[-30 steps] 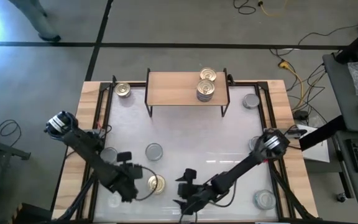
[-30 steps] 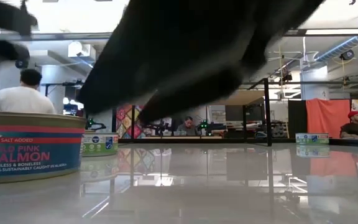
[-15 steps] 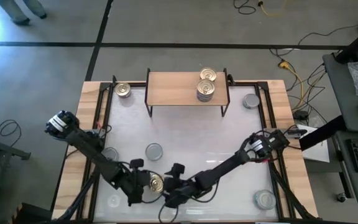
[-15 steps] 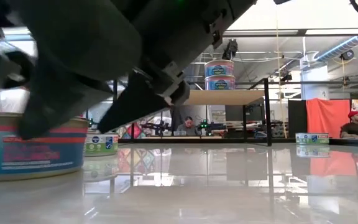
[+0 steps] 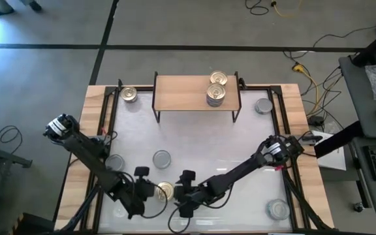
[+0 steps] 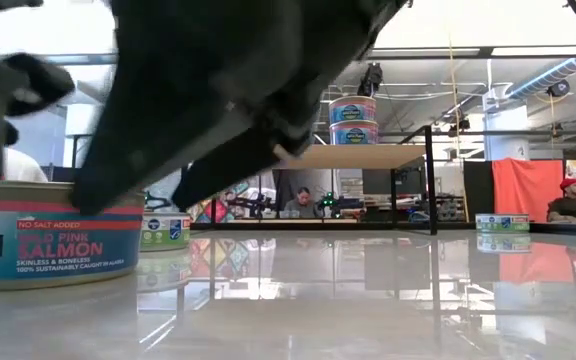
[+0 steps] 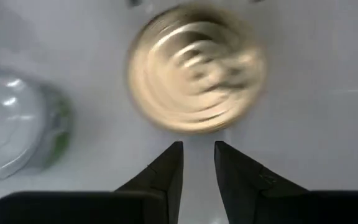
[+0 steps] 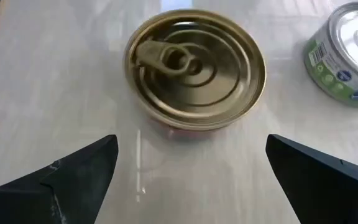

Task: Stack canned seafood by type on shelf
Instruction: Stack the blue-pink tuna can on top of the other blue-pink tuna can on the shelf

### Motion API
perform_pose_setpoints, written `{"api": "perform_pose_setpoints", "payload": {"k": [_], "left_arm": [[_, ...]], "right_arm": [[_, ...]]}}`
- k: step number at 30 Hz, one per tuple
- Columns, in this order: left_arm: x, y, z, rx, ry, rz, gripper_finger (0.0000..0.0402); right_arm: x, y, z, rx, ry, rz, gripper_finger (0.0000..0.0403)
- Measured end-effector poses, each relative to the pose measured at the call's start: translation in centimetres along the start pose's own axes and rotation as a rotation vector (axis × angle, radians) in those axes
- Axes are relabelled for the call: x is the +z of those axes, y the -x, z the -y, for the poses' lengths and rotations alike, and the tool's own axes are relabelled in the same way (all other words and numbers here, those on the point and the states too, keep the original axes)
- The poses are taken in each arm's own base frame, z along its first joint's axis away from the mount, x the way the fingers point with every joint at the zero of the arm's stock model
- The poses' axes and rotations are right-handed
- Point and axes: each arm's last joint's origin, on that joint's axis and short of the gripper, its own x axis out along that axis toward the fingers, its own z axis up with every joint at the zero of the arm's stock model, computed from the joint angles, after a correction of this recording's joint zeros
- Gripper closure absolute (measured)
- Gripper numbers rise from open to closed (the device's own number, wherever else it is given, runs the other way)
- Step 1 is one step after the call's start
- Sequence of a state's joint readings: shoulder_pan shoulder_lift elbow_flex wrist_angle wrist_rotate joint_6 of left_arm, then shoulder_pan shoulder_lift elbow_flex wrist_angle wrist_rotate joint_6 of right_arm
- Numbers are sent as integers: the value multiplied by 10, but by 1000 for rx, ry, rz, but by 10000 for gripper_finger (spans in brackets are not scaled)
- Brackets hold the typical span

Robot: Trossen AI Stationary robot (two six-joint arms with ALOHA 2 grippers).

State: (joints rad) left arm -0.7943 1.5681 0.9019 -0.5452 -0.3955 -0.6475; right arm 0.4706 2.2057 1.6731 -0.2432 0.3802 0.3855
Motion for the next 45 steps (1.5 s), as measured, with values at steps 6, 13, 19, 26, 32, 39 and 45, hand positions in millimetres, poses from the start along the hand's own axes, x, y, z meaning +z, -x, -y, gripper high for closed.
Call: {"api": "perform_pose_setpoints", "payload": {"k": [6,13,19,26,32,39,45], "left_arm": [[-13,-24,-15,-1,57,38,325],[-8,-21,-3,-121,77,103,325],[-5,-13,0,-100,53,64,325],[-5,-12,0,-87,88,51,325],[-4,-12,1,-78,123,82,325],[-2,-14,3,-102,159,144,325],[-3,-17,-2,-65,184,154,325]], "right_arm": [[-10,-20,-5,-37,-148,112,3],[-5,-21,1,-33,-89,127,3],[1,-17,2,81,4,95,3],[-5,-16,3,78,46,40,3],[-15,-20,1,82,37,101,3],[-33,-32,3,103,20,288,3],[-44,-43,2,130,68,336,3]]}}
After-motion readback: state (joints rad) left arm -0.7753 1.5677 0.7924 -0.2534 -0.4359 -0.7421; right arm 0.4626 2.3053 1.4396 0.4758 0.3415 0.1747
